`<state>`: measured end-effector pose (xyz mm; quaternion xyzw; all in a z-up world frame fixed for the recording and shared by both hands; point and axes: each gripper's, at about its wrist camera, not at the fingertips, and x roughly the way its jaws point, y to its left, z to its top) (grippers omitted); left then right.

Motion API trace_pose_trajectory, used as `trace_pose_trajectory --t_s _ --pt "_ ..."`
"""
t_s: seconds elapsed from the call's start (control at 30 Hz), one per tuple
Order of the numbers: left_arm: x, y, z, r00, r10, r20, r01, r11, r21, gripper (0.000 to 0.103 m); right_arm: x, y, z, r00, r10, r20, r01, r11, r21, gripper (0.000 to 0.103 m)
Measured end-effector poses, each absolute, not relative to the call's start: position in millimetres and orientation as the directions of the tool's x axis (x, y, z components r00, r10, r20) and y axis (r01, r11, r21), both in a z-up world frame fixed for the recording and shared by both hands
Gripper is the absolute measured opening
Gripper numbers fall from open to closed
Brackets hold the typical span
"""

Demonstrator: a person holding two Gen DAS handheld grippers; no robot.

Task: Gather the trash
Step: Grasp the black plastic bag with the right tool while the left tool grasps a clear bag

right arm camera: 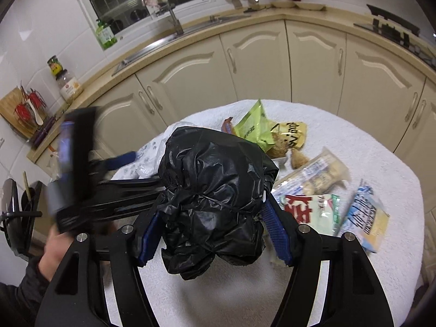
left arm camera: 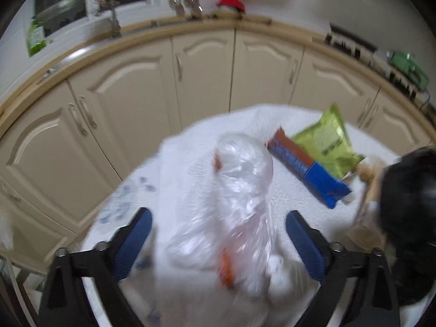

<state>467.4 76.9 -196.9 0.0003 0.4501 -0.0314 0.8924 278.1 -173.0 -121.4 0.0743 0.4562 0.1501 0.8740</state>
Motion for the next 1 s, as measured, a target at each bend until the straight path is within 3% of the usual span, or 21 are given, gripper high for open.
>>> trace_pose_trajectory --t_s 0.03,0.07,0.1,0.17,0.4,0.6,0.7,0.77,0.9,1.0 --pt "479 75 -206 0.558 -0.062 -0.828 0.060 0.998 -0.034 0.053 276 -175 -120 0.541 0.326 -0.775 -0.192 0.945 0.263 0.069" --pt "480 73 -205 0.566 -0.056 -0.822 0.059 0.998 -0.027 0.052 275 -177 -119 0.543 0.322 -0.776 -0.190 0.947 0.259 0.069" --pt "479 72 -202 0.568 -0.065 -0.821 0.070 0.997 -0.030 0.038 273 -180 -119 0.544 0.320 -0.776 -0.188 0.947 0.259 0.069" --pt "478 75 -197 0.567 -0.081 -0.820 0.074 0.996 -0.048 0.030 269 -186 -117 0.550 0.316 -0.773 -0.178 0.949 0.261 0.069" --pt "432 96 -155 0.668 -0.065 -0.741 0.024 0.997 -0.067 0.026 242 -218 -106 0.591 0.323 -0.739 -0.155 0.945 0.289 0.069" --pt "375 85 -97 0.810 -0.082 -0.581 0.058 0.997 -0.060 0.026 207 -249 -88 0.642 0.338 -0.688 -0.143 0.934 0.326 0.069" --pt "365 78 -90 0.810 -0.053 -0.584 0.048 0.999 -0.024 0.026 190 -267 -84 0.661 0.336 -0.671 -0.129 0.932 0.339 0.069" --pt "365 74 -98 0.792 -0.020 -0.610 0.023 1.000 -0.003 0.029 183 -275 -85 0.663 0.332 -0.671 -0.119 0.931 0.344 0.069" --pt "392 62 -136 0.718 0.071 -0.692 -0.036 0.997 0.065 0.076 170 -287 -92 0.654 0.326 -0.682 -0.101 0.932 0.349 0.069" --pt "428 63 -166 0.649 0.088 -0.755 -0.042 0.996 0.080 0.072 165 -291 -98 0.644 0.322 -0.694 -0.091 0.933 0.348 0.069"
